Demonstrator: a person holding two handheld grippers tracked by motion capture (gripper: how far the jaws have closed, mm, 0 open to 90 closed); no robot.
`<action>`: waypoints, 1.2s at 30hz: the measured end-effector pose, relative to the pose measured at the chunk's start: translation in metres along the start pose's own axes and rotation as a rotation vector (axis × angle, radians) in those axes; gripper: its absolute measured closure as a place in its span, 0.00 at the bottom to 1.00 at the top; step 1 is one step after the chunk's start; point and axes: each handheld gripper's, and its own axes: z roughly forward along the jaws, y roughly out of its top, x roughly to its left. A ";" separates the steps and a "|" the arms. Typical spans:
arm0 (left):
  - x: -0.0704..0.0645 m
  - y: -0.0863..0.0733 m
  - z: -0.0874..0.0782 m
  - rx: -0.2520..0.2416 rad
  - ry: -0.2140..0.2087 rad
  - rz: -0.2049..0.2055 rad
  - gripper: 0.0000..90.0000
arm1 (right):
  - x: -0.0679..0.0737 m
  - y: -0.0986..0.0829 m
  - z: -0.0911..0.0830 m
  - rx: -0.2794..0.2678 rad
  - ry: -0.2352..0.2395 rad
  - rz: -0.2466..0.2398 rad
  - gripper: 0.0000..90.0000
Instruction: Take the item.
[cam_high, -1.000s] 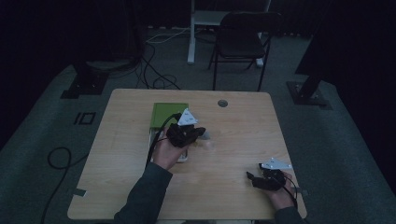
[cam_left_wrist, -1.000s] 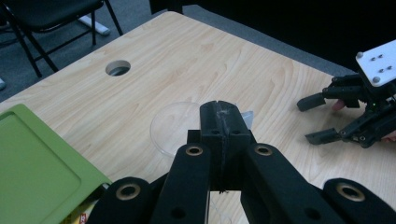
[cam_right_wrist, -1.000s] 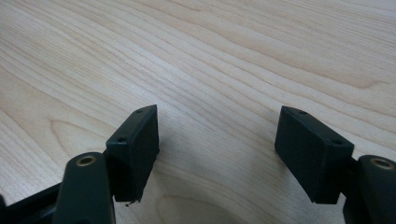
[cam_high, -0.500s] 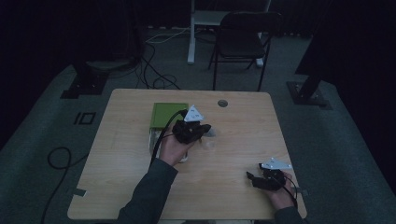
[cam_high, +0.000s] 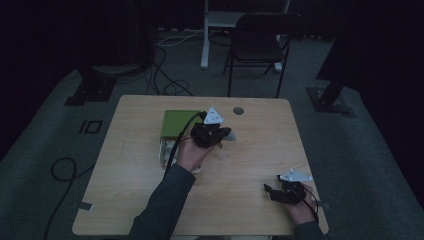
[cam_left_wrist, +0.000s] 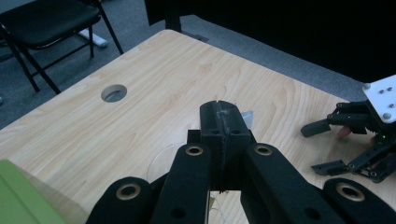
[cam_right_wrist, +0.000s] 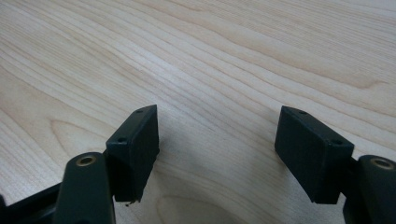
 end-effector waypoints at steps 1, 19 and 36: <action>0.000 0.001 0.001 -0.001 0.000 0.001 1.00 | 0.000 0.000 0.000 0.000 0.000 0.000 0.34; 0.011 -0.003 0.037 0.025 -0.001 -0.025 1.00 | 0.000 0.000 0.000 0.001 0.001 0.000 0.34; 0.022 -0.011 0.042 0.060 0.021 -0.066 0.72 | 0.000 0.000 0.000 0.001 0.001 0.000 0.34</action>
